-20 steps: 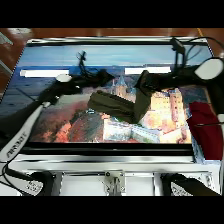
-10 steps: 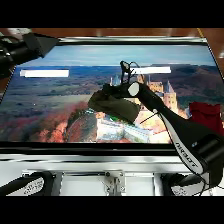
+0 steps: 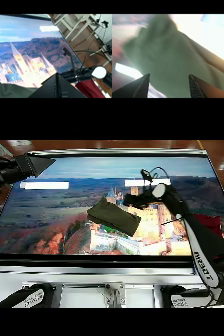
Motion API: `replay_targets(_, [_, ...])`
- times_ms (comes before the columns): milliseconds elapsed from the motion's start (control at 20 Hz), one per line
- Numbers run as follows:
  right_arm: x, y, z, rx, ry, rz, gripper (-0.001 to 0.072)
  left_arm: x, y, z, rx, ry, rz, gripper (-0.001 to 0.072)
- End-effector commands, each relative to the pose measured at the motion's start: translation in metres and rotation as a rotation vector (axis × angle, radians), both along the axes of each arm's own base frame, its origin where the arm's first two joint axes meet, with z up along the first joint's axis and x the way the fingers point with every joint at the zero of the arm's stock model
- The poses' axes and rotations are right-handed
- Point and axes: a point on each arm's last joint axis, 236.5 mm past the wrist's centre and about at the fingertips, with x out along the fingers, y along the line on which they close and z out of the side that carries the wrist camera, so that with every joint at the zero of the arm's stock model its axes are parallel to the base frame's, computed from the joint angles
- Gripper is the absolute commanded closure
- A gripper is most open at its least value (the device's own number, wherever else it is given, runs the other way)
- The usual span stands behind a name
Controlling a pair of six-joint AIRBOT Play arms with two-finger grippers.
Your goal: Fold the shirts.
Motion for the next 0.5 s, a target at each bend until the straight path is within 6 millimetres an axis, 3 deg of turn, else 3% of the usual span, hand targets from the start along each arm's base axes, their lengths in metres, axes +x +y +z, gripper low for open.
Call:
replay_targets(0, [-0.082, -0.118, -0.046, -0.208, 0.421, -0.05, 0.0083, 0.0, 0.003, -0.013, 0.047, 0.015, 0.007, 0.0669])
replay_targets(100, [-0.095, -0.11, -0.069, -0.05, 0.494, -0.111, 0.0083, 0.003, 0.01, -0.031, 0.113, 0.054, 0.032, 0.0669])
replay_targets(300, [-0.077, -0.066, -0.108, 0.139, 0.436, -0.238, 0.0083, 0.007, 0.03, -0.069, 0.255, 0.152, 0.104, 0.0669])
replay_targets(450, [-0.057, -0.025, -0.123, 0.228, 0.388, -0.258, 0.0083, 0.006, 0.037, -0.082, 0.302, 0.197, 0.124, 0.0669])
